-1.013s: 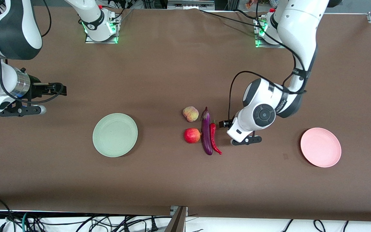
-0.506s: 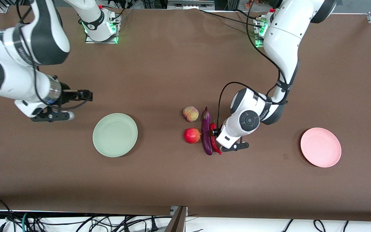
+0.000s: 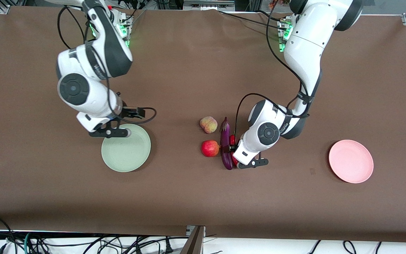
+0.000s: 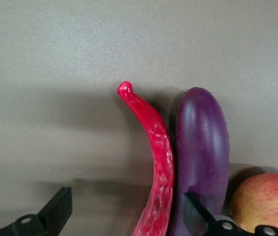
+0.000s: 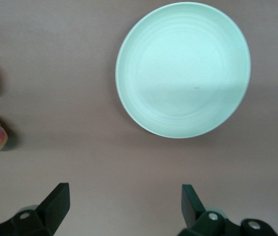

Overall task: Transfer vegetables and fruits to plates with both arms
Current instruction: 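Grasp the chili with the left gripper while the right gripper reaches the peach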

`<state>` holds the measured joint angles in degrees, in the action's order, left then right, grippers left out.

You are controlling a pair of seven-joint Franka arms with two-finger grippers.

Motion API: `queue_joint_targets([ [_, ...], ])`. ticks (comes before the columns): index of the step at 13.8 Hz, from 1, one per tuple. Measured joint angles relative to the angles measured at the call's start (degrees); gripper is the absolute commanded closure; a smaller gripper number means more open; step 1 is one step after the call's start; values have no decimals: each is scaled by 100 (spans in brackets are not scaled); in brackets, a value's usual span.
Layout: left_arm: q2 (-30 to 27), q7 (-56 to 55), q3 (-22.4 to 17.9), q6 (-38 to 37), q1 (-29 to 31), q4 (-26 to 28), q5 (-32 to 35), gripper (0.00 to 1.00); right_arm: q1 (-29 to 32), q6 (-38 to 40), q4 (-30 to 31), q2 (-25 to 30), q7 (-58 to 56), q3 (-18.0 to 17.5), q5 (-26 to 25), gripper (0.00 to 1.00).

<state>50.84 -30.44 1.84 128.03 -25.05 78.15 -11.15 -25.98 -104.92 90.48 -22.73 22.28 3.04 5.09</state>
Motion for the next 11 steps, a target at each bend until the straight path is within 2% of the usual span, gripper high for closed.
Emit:
queue_joint_targets([
  [4,32,8,-48,0,2,0,0,6,-286,-272,-2,-187,331,0,35,0],
  [7,81,8,-79,19,15,-1,0,9,-516,-704,-4,-383,641,0,712,0],
  [9,89,7,-83,21,23,-4,0,24,-630,-1020,-9,-524,674,-1,1108,0],
  [11,90,8,-79,22,7,-6,0,40,-840,-1372,-13,-697,879,-2,1206,0],
])
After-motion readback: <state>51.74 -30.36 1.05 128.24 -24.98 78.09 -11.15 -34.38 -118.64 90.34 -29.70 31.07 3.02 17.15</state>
